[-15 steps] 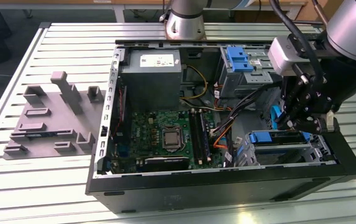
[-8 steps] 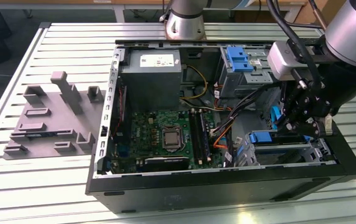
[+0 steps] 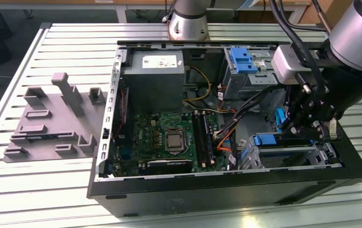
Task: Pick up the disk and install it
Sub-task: 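Insert the second disk wire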
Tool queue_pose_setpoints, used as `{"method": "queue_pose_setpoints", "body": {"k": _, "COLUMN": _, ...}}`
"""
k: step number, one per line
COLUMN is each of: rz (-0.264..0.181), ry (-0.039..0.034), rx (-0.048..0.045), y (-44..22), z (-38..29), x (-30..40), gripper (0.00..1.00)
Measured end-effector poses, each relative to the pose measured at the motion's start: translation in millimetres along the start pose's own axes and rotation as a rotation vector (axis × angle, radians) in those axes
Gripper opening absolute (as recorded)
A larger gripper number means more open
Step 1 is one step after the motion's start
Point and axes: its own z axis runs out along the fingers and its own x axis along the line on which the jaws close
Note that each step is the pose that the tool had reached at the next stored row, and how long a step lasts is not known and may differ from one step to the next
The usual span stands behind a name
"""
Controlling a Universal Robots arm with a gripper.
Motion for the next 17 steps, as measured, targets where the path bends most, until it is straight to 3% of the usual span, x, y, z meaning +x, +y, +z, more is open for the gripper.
{"method": "queue_pose_setpoints", "body": {"k": 17, "rz": 0.000, "ry": -0.0002, "rx": -0.0004, "y": -2.0, "z": 1.1, "x": 0.7, "gripper": 0.16}}
